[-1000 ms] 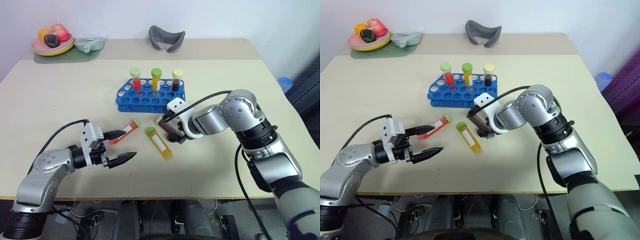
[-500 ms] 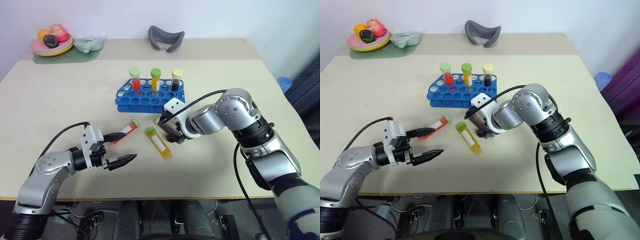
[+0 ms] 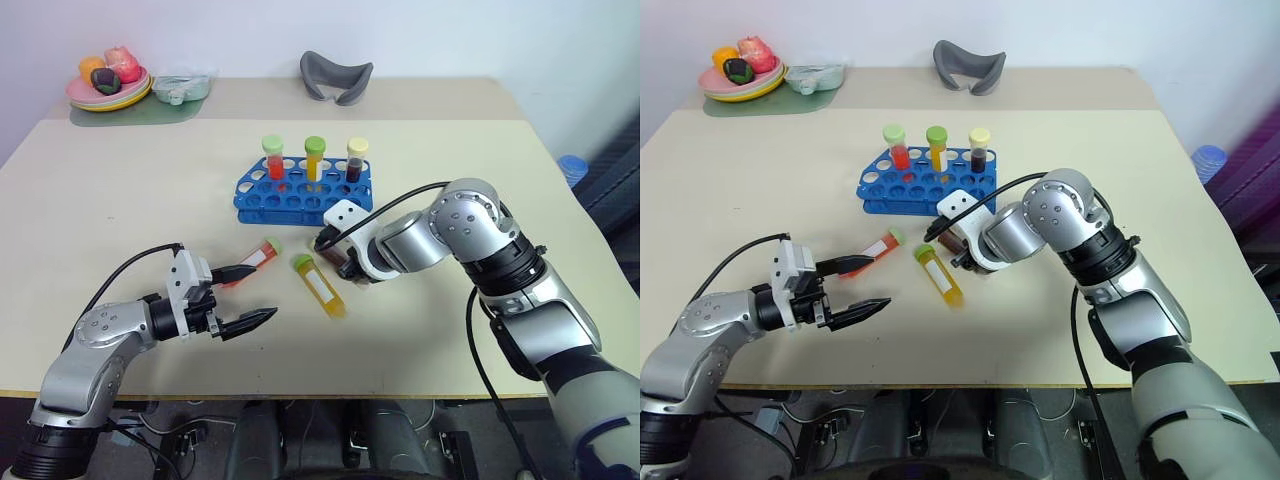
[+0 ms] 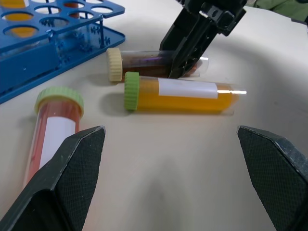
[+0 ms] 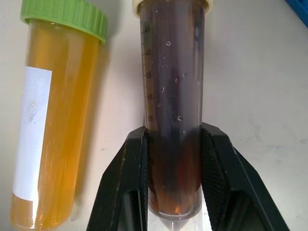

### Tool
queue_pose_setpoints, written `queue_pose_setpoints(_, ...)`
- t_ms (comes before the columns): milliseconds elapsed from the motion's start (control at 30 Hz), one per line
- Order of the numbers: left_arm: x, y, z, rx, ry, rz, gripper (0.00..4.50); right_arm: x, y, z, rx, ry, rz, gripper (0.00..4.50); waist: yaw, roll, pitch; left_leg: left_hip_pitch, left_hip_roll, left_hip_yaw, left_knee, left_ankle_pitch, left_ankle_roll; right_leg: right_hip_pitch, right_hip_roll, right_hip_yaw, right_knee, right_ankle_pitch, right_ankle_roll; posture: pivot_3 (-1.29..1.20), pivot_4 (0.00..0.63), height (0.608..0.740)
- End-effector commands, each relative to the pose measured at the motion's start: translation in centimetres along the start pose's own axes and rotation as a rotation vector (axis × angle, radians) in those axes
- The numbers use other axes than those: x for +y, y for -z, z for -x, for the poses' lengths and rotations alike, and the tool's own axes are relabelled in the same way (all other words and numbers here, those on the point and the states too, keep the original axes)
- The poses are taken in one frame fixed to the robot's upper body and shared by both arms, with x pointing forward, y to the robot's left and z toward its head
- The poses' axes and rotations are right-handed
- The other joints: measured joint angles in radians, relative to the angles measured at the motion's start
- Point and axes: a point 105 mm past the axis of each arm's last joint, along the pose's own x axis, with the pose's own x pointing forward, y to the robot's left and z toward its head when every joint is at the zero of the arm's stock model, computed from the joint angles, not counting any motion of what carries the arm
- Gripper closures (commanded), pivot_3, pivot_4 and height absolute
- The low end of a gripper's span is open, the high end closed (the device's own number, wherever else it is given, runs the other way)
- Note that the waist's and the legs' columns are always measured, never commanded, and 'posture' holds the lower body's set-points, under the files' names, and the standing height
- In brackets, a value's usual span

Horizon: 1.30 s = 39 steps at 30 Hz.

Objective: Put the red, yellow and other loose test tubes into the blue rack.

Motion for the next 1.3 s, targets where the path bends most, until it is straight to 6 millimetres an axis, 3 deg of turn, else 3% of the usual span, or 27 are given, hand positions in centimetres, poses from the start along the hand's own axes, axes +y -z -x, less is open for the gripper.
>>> queue_pose_setpoints(33,-0.3,-1.1,-0.2,-0.019,0.013,-0.033,0.0,0.1,-0.2,0.3,-0.004,0.003,0.015,3.69,0.0,0.0,0.0,0.0,0.0,0.0,0.0,0.0,0.0,0.0,0.0,0.0,0.0,0.0,0.0,0.0,0.15,0.666)
queue_pose_setpoints(333,0.0,-1.6,-0.5,-0.019,0.008,-0.036,0.0,-0.3,-0.9,1.0,-0.057,0.051,0.037,3.69,0.0,0.0,0.0,0.0,0.0,0.0,0.0,0.0,0.0,0.0,0.0,0.0,0.0,0.0,0.0,0.0,0.15,0.666)
queue_pose_setpoints(733,0.5,-0.8,0.1,-0.01,-0.004,-0.031,0.0,-1.5,-2.8,5.6,-0.316,0.198,0.237,3.69,0.0,0.0,0.0,-0.001,0.0,0.0,-0.003,0.0,0.0,-0.001,0.0,0.0,-0.002,0.0,0.0,0.0,0.15,0.666)
queue_pose_setpoints(900,0.5,-0.4,0.1,-0.013,-0.007,-0.03,0.0,-2.3,-5.1,7.8,-0.639,0.215,0.18,3.69,0.0,0.0,0.0,0.0,0.0,0.0,-0.004,0.0,0.0,-0.001,0.001,0.0,-0.004,0.0,0.0,0.0,0.15,0.666)
queue_pose_setpoints(1033,0.7,-0.3,0.0,-0.02,-0.018,-0.035,0.0,-3.8,-6.6,9.7,-0.964,0.191,0.008,3.69,0.001,0.0,0.0,0.0,0.0,0.001,-0.004,0.0,0.0,0.0,0.001,0.0,-0.005,0.0,0.0,0.0,0.15,0.666)
queue_pose_setpoints(1167,0.7,-0.5,-0.1,-0.028,-0.025,-0.037,0.0,-4.3,-6.3,9.8,-1.131,0.158,-0.054,3.69,0.001,0.0,0.0,0.0,0.0,0.001,-0.004,0.0,-0.001,0.0,0.001,-0.001,-0.005,0.0,0.0,0.0,0.15,0.666)
queue_pose_setpoints(1300,0.8,-0.6,0.0,-0.034,-0.034,-0.037,0.0,-4.3,-5.8,8.6,-1.181,0.194,-0.017,3.69,0.001,0.0,0.001,0.001,0.0,0.001,-0.004,0.0,-0.001,0.001,0.001,0.0,-0.005,0.0,0.0,0.0,0.15,0.666)
